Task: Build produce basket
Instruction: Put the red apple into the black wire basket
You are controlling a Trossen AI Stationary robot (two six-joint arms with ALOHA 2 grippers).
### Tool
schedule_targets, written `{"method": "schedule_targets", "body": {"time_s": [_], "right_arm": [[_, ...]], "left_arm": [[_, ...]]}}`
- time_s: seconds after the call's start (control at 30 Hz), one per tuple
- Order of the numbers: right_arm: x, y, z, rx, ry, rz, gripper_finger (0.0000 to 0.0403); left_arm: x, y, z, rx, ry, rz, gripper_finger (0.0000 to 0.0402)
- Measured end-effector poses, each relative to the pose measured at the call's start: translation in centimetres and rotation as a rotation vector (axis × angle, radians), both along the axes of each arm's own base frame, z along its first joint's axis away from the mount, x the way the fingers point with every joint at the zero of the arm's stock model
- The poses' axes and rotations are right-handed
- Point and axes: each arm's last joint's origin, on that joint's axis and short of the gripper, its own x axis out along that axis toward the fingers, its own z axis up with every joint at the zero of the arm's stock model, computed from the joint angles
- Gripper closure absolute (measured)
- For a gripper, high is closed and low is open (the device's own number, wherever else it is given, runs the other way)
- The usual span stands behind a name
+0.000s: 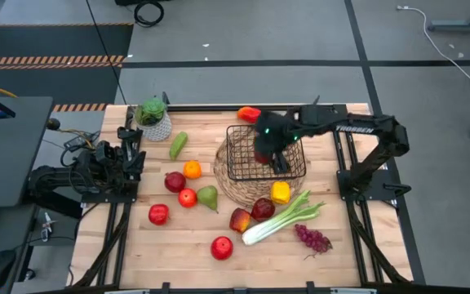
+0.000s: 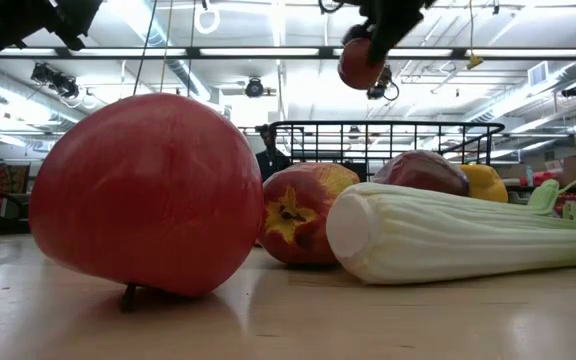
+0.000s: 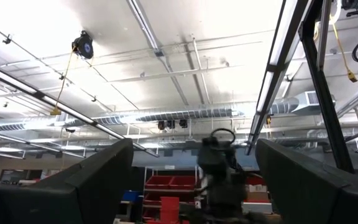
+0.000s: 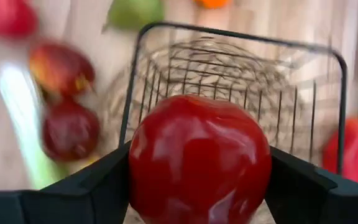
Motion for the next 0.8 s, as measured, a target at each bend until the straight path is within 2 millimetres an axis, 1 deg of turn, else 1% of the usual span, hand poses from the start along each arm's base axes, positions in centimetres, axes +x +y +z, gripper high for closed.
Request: {"method": "schedule_targets", "body": {"time_s": [0.07, 0.13, 0.23, 0.3, 0.47, 0.57, 0.7, 0.8], "right_arm": [[0.5, 0.9, -0.6, -0.079, 0.032, 0.079, 0.0098], [0.9, 1.5, -1.1, -0.133, 0.067, 0.12, 0.0098], [1.2, 2.0, -1.7, -0.183, 0.099, 0.117, 0.0098], [1.2, 2.2, -1.7, -0.21, 0.106, 0.112, 0.0098], [1.1, 2.7, -1.5, -0.338, 0.117, 0.128, 0.0098], [1.1, 3.4, -1.5, -0.46, 0.149, 0.222, 0.0098], [1.1, 4.3, -1.4, -0.647, 0.201, 0.391, 0.0098], [1.0, 5.1, -1.3, -0.756, 0.236, 0.489, 0.0098]], "left_arm": [[0.0, 0.0, 0.0, 0.0, 0.003, 0.0, 0.0054], [0.1, 0.0, -0.1, 0.0, 0.016, 0.0, 0.0054], [0.3, 0.0, -0.3, -0.001, 0.045, 0.001, 0.0054], [0.6, 0.0, -0.3, -0.007, 0.107, 0.006, 0.0054], [0.9, 0.2, 1.3, -0.048, 0.261, 0.033, 0.0054], [1.2, 0.2, 1.8, -0.068, 0.323, 0.027, 0.0054], [1.7, 0.2, 2.2, -0.071, 0.347, 0.031, 0.0054], [1.8, 0.3, 2.3, -0.085, 0.35, 0.051, 0.0054]]}}
